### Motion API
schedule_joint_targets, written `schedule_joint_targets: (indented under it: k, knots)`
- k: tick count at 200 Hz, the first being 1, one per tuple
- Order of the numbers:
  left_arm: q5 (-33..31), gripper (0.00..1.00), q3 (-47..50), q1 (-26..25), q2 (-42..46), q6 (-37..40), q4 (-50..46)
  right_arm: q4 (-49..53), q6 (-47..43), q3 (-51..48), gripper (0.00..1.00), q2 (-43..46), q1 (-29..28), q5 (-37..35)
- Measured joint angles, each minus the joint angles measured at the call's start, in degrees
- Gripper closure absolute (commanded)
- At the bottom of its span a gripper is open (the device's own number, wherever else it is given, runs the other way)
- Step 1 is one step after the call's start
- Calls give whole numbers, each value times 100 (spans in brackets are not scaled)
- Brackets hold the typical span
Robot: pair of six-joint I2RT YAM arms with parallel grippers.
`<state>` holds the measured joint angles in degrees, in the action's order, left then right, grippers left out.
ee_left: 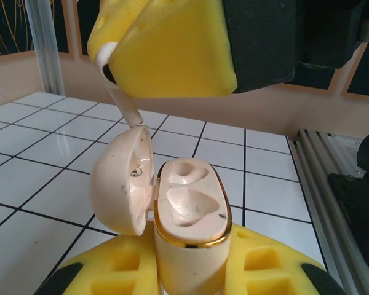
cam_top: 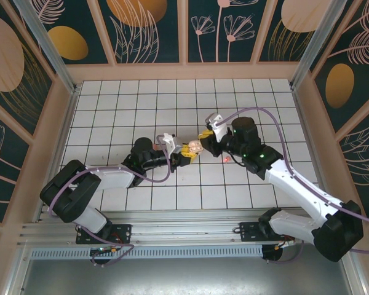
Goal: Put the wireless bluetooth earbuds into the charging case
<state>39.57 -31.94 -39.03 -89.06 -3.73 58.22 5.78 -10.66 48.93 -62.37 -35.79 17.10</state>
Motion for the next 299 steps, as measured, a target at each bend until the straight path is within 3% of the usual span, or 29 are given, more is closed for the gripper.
schedule_joint_targets:
  k: [82,299]
  knots:
    - [-105,85,0,0,-52,-153,210,-7,4,-39,81,350,-11,7]
    - [-133,85,-2,0,42,-354,367,7,0,-92,81,170,-42,251]
